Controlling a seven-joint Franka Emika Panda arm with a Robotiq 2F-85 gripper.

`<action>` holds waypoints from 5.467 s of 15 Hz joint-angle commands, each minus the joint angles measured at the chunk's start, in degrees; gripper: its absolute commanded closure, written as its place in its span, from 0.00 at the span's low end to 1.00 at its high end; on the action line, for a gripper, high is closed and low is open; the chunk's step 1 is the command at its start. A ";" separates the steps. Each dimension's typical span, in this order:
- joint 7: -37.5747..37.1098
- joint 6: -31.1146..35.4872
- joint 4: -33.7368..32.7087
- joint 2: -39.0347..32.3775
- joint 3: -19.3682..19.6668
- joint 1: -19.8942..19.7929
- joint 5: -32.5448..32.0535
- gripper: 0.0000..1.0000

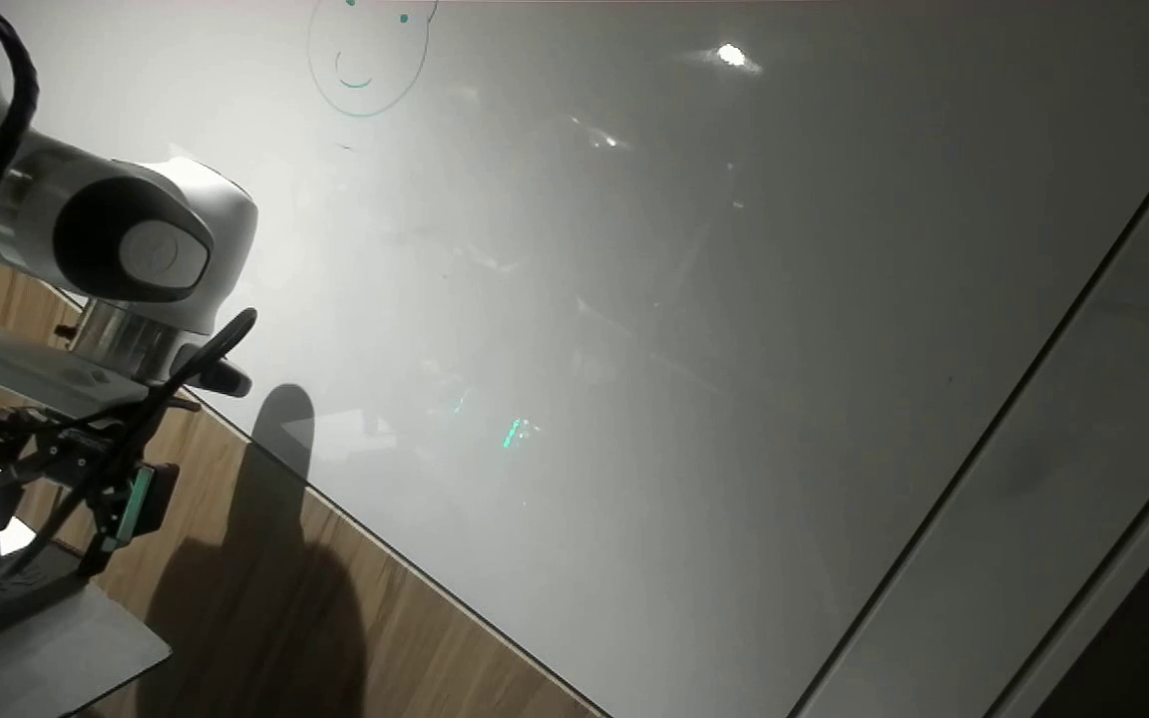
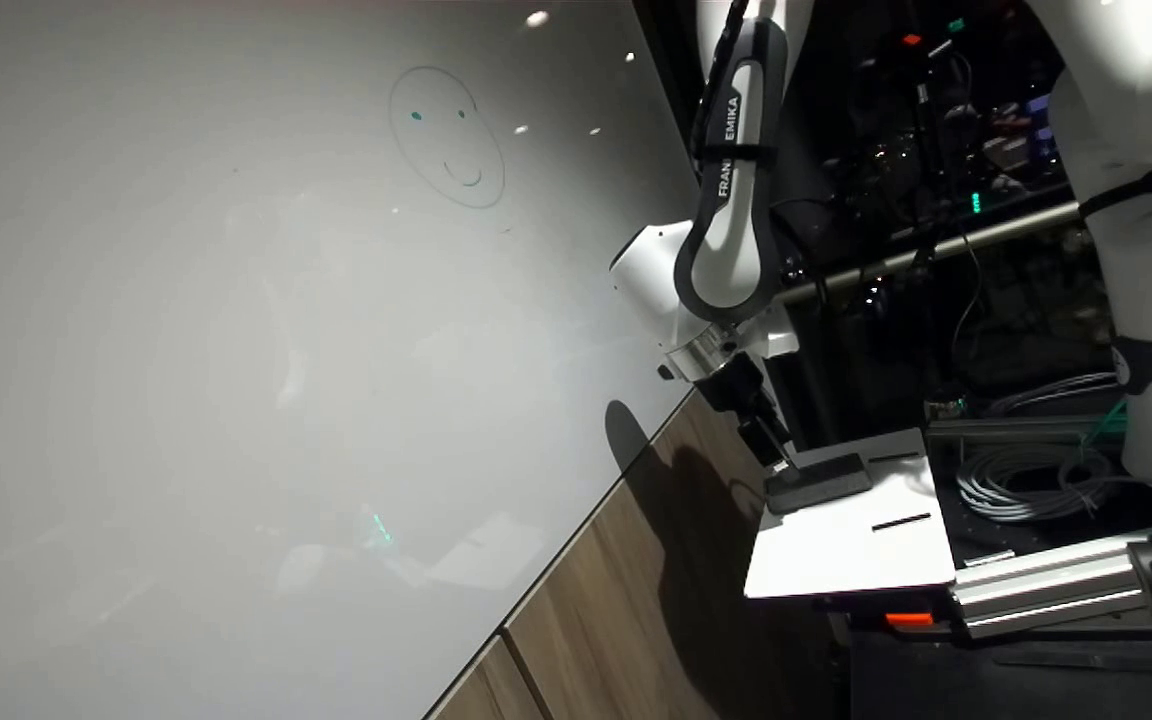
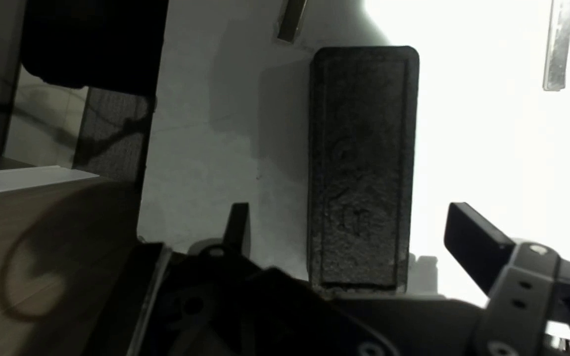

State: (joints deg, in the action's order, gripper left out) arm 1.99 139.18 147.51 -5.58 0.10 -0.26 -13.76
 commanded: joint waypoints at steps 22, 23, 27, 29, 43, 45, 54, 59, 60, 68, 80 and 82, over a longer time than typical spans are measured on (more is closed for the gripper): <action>0.96 -0.25 -2.25 -7.59 -0.55 0.62 1.81 0.00; 0.90 -0.24 -2.27 -7.63 -0.58 0.76 1.75 0.00; 0.72 -0.52 -2.48 -7.17 -0.64 1.37 1.46 0.00; 0.54 -0.75 -2.85 -6.97 -0.50 1.55 1.06 0.00; 0.38 -0.91 -5.41 -7.80 1.52 0.73 -0.31 0.68; -0.19 -0.89 -4.89 -7.55 1.55 1.08 -0.62 0.69; -4.47 0.26 3.15 0.86 -0.77 4.98 -2.75 0.69; -6.40 0.19 7.75 12.36 -5.28 7.92 -2.46 0.69; -6.40 0.25 7.93 14.60 -6.30 8.43 -1.81 0.69; -6.92 -0.21 5.63 32.92 -11.92 10.68 0.01 0.69; -7.78 -1.92 -4.91 39.37 -15.03 9.72 -0.18 0.69; -7.57 -3.65 -8.84 38.89 -15.17 9.53 -0.15 0.69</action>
State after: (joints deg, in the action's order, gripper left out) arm -5.09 139.03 143.63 33.13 -14.09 10.19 -14.24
